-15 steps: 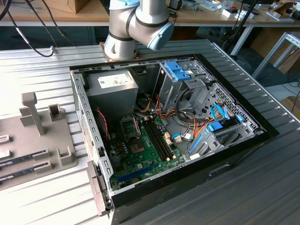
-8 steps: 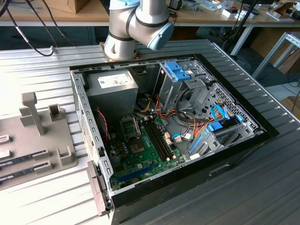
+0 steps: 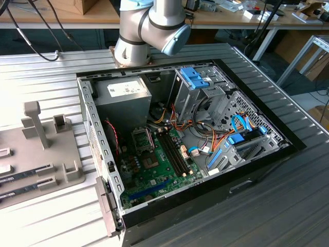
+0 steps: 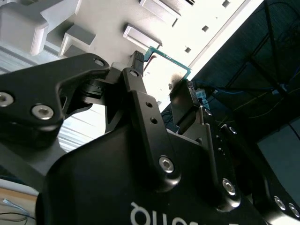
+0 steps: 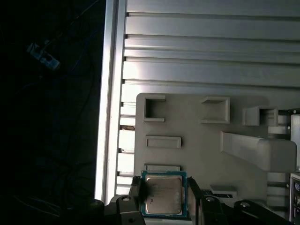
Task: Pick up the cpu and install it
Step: 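Pick up the cpu and move it towards the insertion slot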
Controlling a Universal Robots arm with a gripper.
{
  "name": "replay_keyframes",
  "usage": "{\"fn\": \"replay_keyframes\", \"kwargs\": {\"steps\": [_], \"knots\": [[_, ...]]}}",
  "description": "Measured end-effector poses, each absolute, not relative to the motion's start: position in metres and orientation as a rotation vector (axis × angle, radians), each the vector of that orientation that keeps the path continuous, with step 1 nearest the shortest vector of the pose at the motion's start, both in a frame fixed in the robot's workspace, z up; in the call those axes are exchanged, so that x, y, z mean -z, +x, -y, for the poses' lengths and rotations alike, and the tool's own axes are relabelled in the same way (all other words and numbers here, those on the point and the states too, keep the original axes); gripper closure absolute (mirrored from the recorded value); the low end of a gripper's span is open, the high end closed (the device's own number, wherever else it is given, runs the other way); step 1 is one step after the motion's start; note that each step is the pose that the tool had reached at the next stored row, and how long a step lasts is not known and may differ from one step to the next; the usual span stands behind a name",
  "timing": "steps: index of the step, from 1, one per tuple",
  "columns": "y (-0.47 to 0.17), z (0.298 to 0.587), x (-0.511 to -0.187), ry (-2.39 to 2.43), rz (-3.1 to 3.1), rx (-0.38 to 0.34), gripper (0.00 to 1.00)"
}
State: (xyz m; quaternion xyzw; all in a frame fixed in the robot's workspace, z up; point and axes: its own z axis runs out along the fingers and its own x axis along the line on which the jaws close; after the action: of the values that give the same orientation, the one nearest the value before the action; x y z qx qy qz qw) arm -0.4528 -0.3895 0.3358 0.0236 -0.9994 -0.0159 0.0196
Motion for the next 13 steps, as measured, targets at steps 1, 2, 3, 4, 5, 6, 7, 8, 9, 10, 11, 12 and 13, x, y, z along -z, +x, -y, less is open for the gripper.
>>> {"fn": "replay_keyframes", "kwargs": {"steps": [1,2,3,4,5,6,7,8,9,10,11,12,13], "knots": [[-0.4528,0.3895,-0.3361,0.073,3.101,0.049,0.53],[-0.4529,0.3895,-0.3364,0.073,3.101,0.049,0.53],[-0.4528,0.3895,-0.3367,0.073,3.101,0.049,0.53],[-0.4528,0.3895,-0.3371,0.073,3.101,0.049,0.53],[-0.4529,0.3895,-0.3373,0.073,3.101,0.049,0.53],[-0.4529,0.3895,-0.3376,0.073,3.101,0.049,0.53],[-0.4529,0.3895,-0.3379,0.073,3.101,0.049,0.53],[-0.4529,0.3895,-0.3382,0.073,3.101,0.049,0.53],[-0.4529,0.3895,-0.3385,0.073,3.101,0.049,0.53],[-0.4529,0.3895,-0.3388,0.073,3.101,0.049,0.53],[-0.4529,0.3895,-0.3394,0.073,3.101,0.049,0.53],[-0.4529,0.3895,-0.3398,0.073,3.101,0.049,0.53],[-0.4529,0.3895,-0.3402,0.073,3.101,0.049,0.53]]}}
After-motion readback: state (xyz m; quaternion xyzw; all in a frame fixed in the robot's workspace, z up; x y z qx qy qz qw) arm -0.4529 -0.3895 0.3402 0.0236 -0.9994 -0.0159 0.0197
